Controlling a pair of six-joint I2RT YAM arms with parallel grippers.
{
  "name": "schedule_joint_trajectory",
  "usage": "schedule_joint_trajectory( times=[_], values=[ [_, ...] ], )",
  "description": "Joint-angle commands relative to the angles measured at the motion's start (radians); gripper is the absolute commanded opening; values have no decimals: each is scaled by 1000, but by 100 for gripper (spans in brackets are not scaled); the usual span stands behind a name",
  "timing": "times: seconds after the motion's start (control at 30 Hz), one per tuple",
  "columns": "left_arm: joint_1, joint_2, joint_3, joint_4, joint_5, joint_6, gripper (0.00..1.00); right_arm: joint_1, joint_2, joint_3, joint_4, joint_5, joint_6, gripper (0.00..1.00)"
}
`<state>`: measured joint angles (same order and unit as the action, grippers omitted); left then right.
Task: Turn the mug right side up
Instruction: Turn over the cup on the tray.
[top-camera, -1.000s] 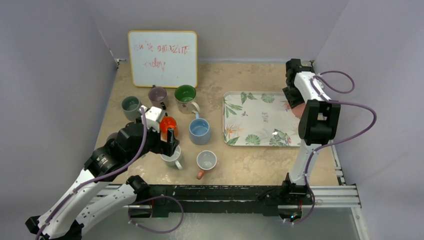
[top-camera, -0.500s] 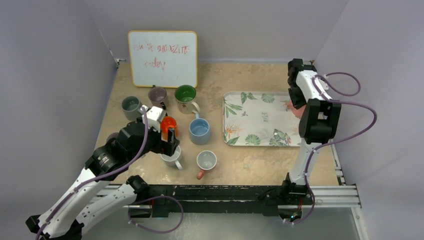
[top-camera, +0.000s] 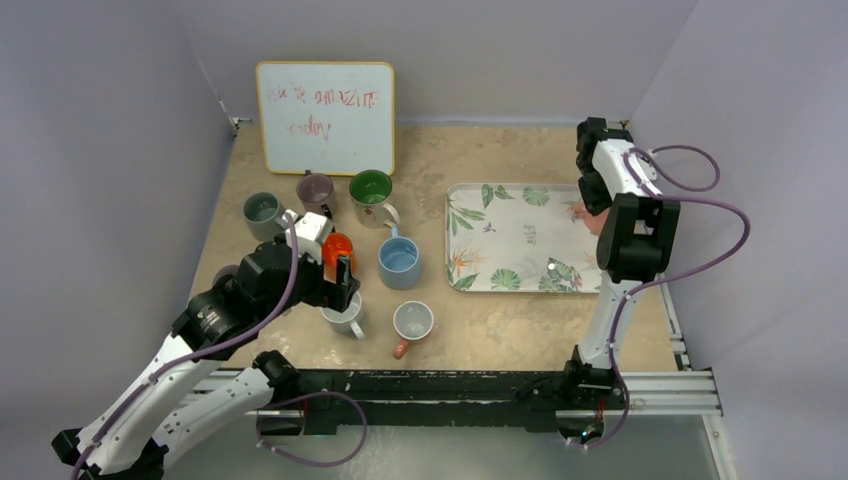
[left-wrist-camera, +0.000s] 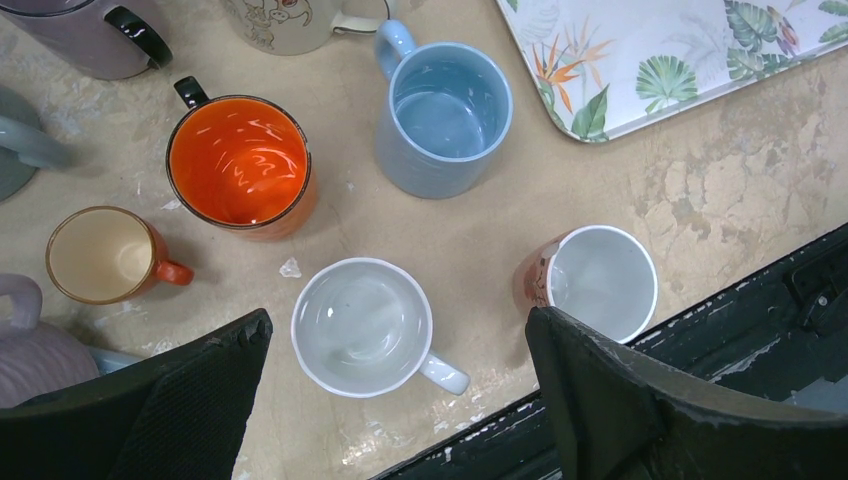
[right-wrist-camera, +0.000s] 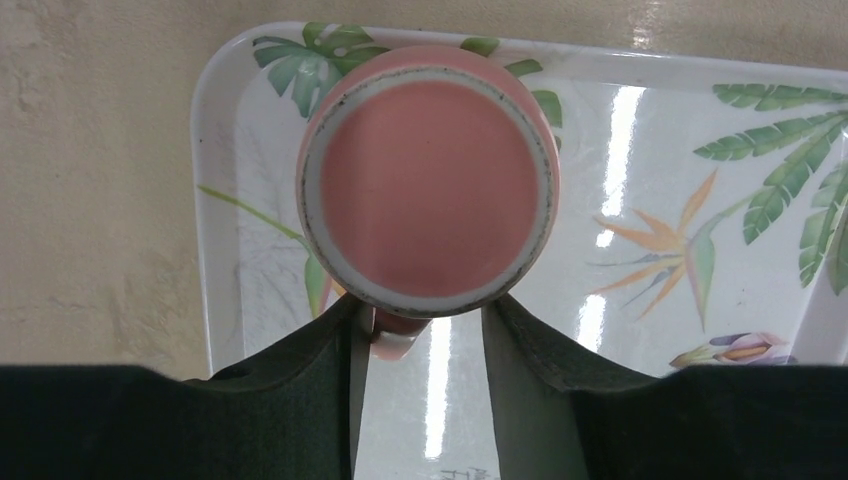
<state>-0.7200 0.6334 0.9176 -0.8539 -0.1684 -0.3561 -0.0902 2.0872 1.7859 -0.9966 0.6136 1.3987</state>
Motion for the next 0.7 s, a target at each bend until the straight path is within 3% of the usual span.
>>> schedule_joint_trajectory(
  times=[0.0, 0.33, 0.47, 0.67],
  values=[
    [4, 22, -7, 23, -1, 5, 98, -6, -24, -11, -17, 38, 22, 43],
    [4, 20, -8, 27, 4, 8, 98, -6, -96, -129, 49, 32, -48, 17],
    [4, 21, -7, 24, 6, 6, 98, 0, -120, -168, 111, 15, -157, 0],
    [4, 14, -9, 24, 2, 5, 97, 80, -193, -285, 264, -21, -373, 0]
  ],
)
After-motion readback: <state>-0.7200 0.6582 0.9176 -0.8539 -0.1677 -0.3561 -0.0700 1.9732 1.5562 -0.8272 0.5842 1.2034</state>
